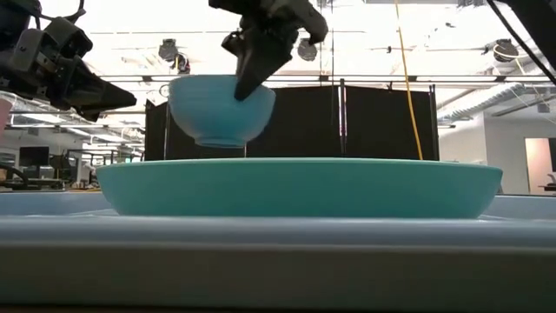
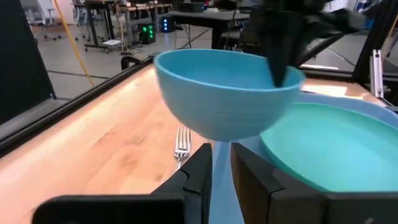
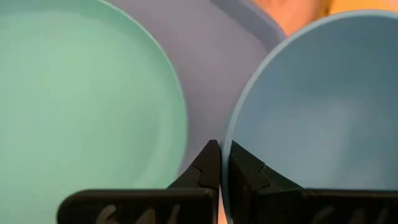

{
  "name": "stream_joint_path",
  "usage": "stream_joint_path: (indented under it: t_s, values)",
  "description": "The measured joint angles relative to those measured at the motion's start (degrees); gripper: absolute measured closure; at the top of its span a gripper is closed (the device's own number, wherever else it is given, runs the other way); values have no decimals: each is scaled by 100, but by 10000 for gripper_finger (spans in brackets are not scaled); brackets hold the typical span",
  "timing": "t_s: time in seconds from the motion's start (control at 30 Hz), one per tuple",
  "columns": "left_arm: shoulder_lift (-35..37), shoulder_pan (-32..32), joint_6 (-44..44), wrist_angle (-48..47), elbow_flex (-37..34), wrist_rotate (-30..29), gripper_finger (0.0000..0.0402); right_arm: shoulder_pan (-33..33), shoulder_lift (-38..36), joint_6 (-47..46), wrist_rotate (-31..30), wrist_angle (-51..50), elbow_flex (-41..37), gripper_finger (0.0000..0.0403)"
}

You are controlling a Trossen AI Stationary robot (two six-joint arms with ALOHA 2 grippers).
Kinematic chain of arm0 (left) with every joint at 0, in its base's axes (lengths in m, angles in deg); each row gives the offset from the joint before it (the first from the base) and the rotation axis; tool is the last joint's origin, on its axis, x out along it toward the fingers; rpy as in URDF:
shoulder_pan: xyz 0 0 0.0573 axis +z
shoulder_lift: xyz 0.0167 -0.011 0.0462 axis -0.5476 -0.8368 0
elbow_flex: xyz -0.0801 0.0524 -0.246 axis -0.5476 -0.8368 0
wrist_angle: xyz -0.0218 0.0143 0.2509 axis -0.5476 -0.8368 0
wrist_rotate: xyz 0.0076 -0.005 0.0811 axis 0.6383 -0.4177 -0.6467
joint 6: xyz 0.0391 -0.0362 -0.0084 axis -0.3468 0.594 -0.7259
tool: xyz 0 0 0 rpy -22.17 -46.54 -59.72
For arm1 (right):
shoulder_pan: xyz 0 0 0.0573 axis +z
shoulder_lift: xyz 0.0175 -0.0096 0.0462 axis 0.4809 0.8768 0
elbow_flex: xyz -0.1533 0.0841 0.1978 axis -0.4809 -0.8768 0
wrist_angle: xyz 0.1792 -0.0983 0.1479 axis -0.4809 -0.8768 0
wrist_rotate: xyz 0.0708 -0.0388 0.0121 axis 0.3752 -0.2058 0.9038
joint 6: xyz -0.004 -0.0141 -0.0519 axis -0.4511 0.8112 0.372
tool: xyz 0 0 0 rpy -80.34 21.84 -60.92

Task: Set up tray
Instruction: Put the blue bowl on top of the light blue plate

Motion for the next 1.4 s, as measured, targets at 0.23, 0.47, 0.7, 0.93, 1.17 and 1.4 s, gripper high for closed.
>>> stream_joint_path:
  t_s: [0.23, 0.47, 0.7, 0.93, 1.17, 1.4]
  values:
    - [2, 0, 1, 7, 0, 0, 339, 377, -32, -374, 2, -149, 0, 403]
    - [2, 0, 1, 7, 0, 0, 339, 772, -29, -702, 2, -257, 0, 403]
    - [2, 0, 1, 7, 0, 0, 339, 1171, -29, -1019, 2, -332, -4, 403]
    - [2, 0, 0, 7, 0, 0, 339, 1459, -29, -1402, 0, -319, -4, 403]
    - [2, 0, 1, 7, 0, 0, 339, 1706, -29, -1718, 4, -317, -4, 403]
    - [2, 0, 1, 9, 0, 0, 339, 1894, -19, -2013, 2, -141, -359, 403]
